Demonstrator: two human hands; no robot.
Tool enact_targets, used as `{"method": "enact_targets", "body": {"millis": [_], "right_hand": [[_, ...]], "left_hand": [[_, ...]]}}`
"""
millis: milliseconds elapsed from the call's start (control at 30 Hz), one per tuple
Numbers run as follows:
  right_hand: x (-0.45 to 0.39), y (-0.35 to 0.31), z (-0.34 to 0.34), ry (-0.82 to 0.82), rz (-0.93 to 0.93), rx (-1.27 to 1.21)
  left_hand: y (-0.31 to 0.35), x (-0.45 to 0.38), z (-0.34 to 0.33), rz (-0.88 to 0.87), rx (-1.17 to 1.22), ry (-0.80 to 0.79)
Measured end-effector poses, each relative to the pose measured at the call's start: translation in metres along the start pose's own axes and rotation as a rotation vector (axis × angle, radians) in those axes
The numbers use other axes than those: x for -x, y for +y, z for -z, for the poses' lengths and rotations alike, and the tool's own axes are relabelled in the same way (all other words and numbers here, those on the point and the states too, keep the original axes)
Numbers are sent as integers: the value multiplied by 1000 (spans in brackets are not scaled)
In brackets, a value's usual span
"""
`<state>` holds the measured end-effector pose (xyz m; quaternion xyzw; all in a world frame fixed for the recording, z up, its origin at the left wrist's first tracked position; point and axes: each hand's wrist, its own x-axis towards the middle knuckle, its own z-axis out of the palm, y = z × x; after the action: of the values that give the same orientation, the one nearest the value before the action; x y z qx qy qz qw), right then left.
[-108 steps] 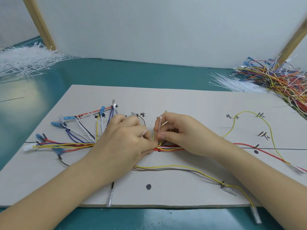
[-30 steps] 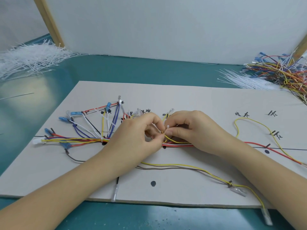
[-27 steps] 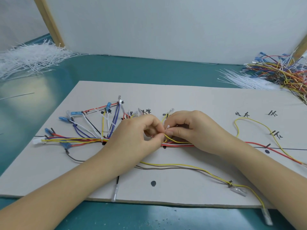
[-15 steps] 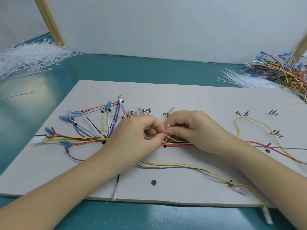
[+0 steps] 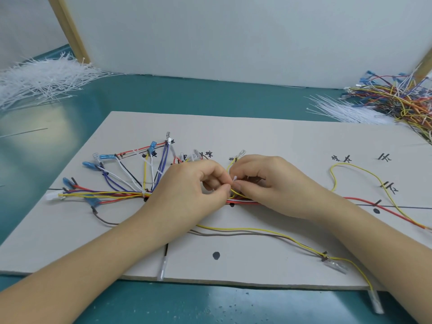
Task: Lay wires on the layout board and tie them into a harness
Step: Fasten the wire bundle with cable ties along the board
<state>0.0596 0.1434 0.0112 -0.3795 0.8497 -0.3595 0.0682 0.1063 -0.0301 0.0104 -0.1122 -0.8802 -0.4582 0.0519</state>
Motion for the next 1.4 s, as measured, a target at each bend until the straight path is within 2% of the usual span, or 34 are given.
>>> {"method": "enact_targets", "body": {"millis": [167, 367, 433, 633, 767, 867, 1400], "right_hand": [[-1, -2, 3, 19, -82, -147], [-2, 1, 6, 168, -171, -309], [-2, 0, 7, 149, -170, -342], [0, -3, 7, 77, -159, -370], [0, -2, 6, 135, -127, -323], [0, -2, 4, 159, -108, -299], [0, -5, 1, 211, -30, -246]], "left_hand": [[0, 0, 0, -7, -11, 13], [-1, 0, 0, -16, -9, 8], [-1, -1, 0, -19, -10, 6], [-4, -1, -1, -6, 0, 10], [-3, -3, 1, 5, 78, -22], [-3, -7, 4, -29, 35, -28], [0, -9, 7, 18, -102, -121]]}}
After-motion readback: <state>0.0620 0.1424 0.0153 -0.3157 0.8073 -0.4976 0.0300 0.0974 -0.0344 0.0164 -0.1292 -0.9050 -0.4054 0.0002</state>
